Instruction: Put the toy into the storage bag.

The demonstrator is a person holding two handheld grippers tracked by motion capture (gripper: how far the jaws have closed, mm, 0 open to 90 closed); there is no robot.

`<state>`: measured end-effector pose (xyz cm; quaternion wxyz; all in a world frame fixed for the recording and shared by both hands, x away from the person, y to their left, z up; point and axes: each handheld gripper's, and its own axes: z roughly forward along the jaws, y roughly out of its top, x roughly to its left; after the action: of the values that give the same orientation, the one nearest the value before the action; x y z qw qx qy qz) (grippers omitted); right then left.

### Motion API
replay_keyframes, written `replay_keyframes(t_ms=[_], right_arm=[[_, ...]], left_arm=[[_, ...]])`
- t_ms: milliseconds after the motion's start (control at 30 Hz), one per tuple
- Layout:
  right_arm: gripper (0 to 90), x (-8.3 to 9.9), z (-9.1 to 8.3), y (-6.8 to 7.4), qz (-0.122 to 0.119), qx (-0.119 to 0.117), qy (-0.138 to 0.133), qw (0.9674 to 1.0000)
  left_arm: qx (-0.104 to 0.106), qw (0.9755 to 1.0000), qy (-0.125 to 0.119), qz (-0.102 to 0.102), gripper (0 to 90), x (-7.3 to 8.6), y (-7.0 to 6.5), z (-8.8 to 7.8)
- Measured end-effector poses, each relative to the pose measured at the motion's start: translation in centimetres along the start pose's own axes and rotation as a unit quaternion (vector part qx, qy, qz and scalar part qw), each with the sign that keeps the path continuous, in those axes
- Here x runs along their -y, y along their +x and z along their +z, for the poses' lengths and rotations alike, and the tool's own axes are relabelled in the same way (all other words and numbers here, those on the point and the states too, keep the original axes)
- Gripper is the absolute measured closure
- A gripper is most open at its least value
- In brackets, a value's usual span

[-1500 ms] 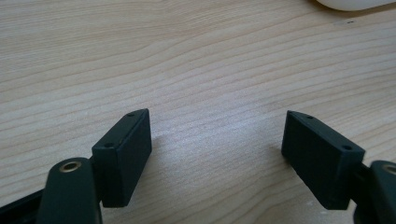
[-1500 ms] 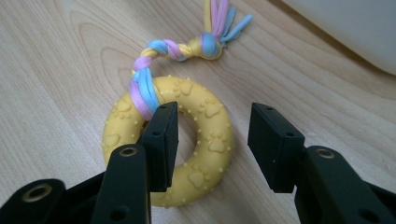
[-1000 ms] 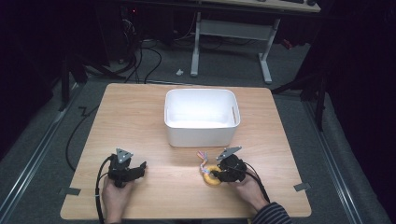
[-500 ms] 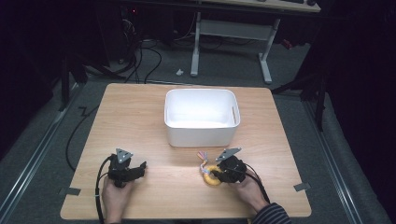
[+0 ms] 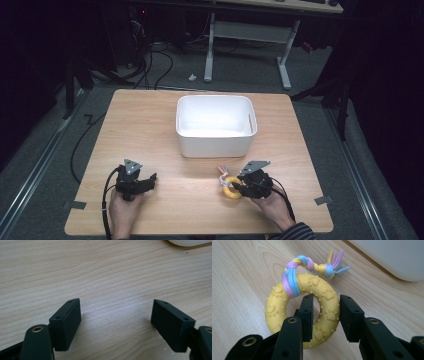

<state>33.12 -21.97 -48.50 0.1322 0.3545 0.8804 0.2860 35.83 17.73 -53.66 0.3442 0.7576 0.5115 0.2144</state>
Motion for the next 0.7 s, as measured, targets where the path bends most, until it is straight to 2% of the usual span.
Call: replay_keyframes(t_ms=[200,467,567,700], right_arm=[[65.7,0.7,-1.3,-0.4,0.004,0.001,-0.002,1.0000],[65.7,1.6,-3.3,-0.9,0.010,0.015,-0.014,0.9997],[65.8,1.7,-3.5,-1.1,0.011,0.015,-0.015,0.9997],[65.9,2.2,-4.5,-1.6,0.020,0.018,-0.013,0.9996]], left_arm=[[-0.001,1.0000,0.000,0.001,24.4,0.0,0.0,0.0],[-0.001,1.0000,0.001,0.002,24.4,0.0,0.0,0.0],[-0.002,1.0000,0.001,0.002,24.4,0.0,-0.1,0.0],[-0.002,1.0000,0.001,0.002,24.4,0.0,-0.1,0.0]])
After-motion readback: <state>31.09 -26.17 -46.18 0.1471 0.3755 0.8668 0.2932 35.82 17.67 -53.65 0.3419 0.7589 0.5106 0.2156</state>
